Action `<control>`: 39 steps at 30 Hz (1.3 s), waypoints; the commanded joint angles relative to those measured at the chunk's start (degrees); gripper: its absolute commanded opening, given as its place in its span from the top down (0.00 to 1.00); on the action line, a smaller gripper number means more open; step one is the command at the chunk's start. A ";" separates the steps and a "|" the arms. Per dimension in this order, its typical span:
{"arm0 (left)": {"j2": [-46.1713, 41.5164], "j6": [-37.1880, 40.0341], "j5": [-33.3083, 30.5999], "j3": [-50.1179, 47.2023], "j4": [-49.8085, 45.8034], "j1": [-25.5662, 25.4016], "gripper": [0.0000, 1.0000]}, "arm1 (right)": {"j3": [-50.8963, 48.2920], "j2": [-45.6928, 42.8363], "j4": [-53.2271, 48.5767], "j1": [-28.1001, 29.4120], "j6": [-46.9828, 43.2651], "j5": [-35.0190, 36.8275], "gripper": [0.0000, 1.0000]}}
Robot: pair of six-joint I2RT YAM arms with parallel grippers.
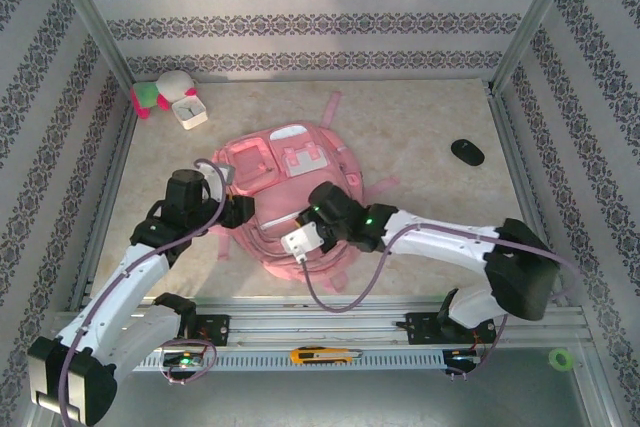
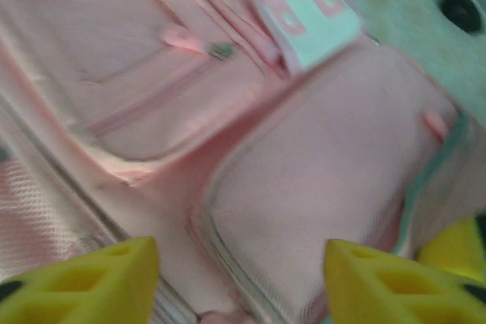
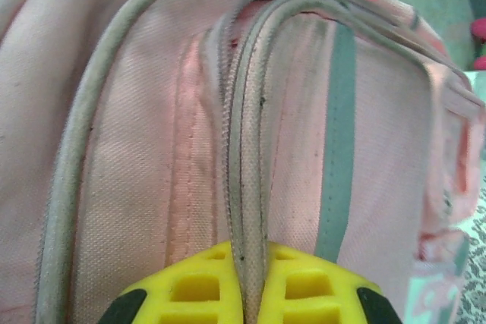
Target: Pack books, pencil case, and school supplies into a backpack
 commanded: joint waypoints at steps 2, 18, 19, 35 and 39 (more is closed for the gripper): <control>-3.00 25.90 15.58 -0.64 7.12 0.46 0.52 | 3.64 -5.74 -7.14 -6.43 0.30 -6.51 1.00; 5.81 53.75 14.63 0.74 -7.60 -3.16 0.44 | 1.67 -7.35 -6.22 -9.82 4.31 -11.98 0.72; 5.08 51.73 12.77 -0.78 -4.57 -4.19 0.44 | 1.55 -7.92 -6.67 -9.75 5.42 -12.34 0.64; 6.89 42.85 -1.96 -9.30 14.74 -14.31 0.58 | -13.37 -26.82 -3.02 -12.19 78.53 2.82 0.36; 7.94 41.16 -2.16 -8.99 14.06 -14.95 0.67 | -19.83 -33.01 -3.17 -13.12 98.34 9.88 0.36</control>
